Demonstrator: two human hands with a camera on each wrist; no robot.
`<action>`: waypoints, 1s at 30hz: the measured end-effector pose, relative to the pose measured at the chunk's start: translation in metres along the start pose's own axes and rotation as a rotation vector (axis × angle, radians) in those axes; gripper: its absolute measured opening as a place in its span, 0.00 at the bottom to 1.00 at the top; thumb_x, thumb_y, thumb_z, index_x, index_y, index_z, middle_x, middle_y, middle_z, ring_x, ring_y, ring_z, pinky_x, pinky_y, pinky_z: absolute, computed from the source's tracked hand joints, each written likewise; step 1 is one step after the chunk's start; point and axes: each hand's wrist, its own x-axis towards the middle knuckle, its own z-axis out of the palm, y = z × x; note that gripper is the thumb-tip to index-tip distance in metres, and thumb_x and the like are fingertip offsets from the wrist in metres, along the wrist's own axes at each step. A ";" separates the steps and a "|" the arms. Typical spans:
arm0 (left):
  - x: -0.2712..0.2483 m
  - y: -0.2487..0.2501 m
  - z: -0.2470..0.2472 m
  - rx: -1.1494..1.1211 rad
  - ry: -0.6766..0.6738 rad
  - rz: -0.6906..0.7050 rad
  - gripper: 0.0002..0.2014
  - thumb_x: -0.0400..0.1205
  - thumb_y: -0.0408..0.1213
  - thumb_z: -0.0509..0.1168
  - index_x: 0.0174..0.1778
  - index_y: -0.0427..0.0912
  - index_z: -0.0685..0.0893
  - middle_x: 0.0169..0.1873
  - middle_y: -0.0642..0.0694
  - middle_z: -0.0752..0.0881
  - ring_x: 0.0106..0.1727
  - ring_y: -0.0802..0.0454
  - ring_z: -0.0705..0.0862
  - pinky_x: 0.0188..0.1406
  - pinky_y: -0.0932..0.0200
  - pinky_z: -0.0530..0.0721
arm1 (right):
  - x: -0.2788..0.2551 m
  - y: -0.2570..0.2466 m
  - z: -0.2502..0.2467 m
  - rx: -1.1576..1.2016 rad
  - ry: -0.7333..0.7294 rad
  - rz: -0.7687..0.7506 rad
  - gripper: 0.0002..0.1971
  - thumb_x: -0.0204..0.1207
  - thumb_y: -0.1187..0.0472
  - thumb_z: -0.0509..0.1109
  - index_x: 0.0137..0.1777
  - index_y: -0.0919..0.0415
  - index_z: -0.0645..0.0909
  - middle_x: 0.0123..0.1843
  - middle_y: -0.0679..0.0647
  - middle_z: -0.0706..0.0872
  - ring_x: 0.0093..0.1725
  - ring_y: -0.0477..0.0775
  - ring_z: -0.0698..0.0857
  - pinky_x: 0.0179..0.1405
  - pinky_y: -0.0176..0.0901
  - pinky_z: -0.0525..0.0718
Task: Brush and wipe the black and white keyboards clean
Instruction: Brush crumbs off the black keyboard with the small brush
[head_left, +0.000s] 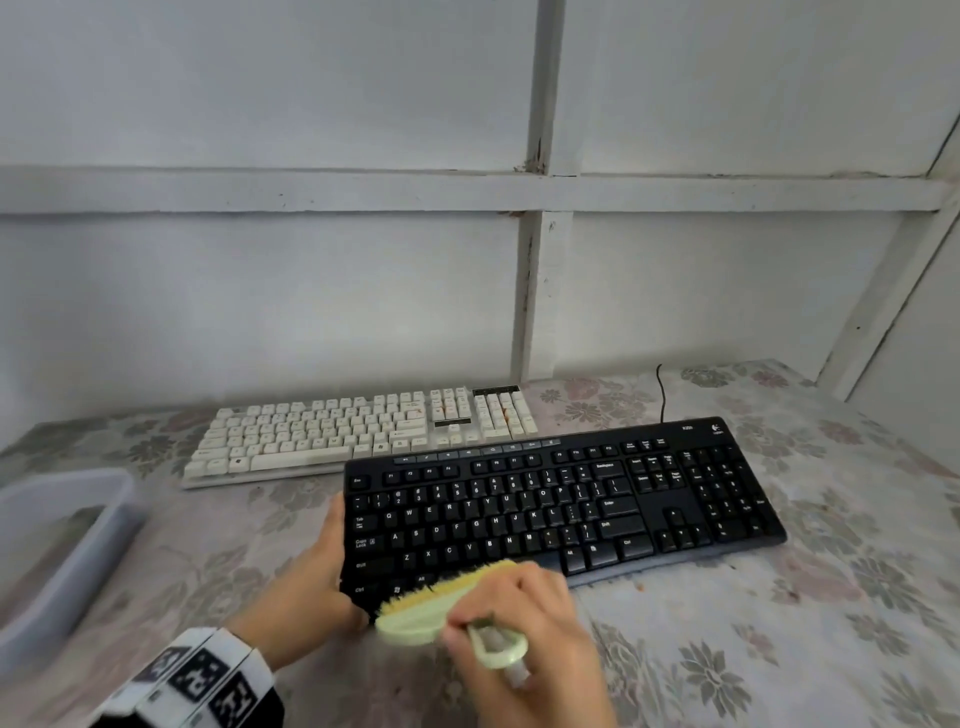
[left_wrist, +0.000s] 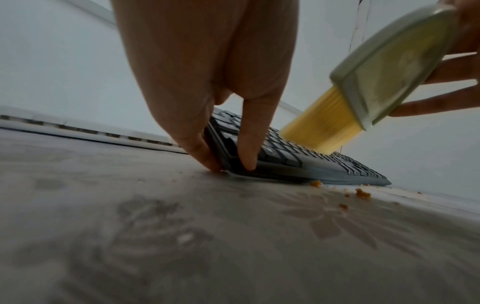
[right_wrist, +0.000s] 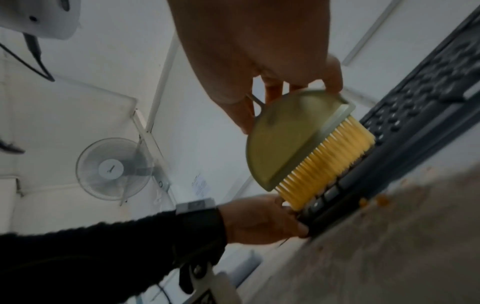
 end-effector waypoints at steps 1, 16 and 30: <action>0.000 0.001 0.000 -0.029 -0.001 0.002 0.58 0.65 0.26 0.73 0.66 0.84 0.41 0.51 0.47 0.85 0.48 0.51 0.88 0.53 0.47 0.86 | -0.004 -0.003 0.007 -0.028 0.011 -0.004 0.07 0.64 0.46 0.70 0.40 0.39 0.76 0.38 0.36 0.78 0.44 0.36 0.73 0.44 0.30 0.76; 0.006 -0.013 0.001 -0.108 -0.058 -0.073 0.61 0.60 0.24 0.69 0.72 0.79 0.40 0.49 0.35 0.85 0.35 0.42 0.83 0.38 0.52 0.84 | -0.015 0.022 -0.019 -0.148 0.195 0.036 0.05 0.67 0.46 0.68 0.40 0.40 0.75 0.41 0.35 0.77 0.43 0.41 0.73 0.42 0.35 0.73; 0.005 -0.009 0.001 -0.119 -0.047 -0.034 0.61 0.61 0.19 0.68 0.72 0.79 0.44 0.47 0.38 0.85 0.32 0.50 0.80 0.36 0.53 0.82 | -0.016 0.038 -0.044 -0.025 0.168 0.055 0.04 0.64 0.51 0.69 0.38 0.43 0.78 0.41 0.37 0.79 0.43 0.38 0.77 0.41 0.23 0.76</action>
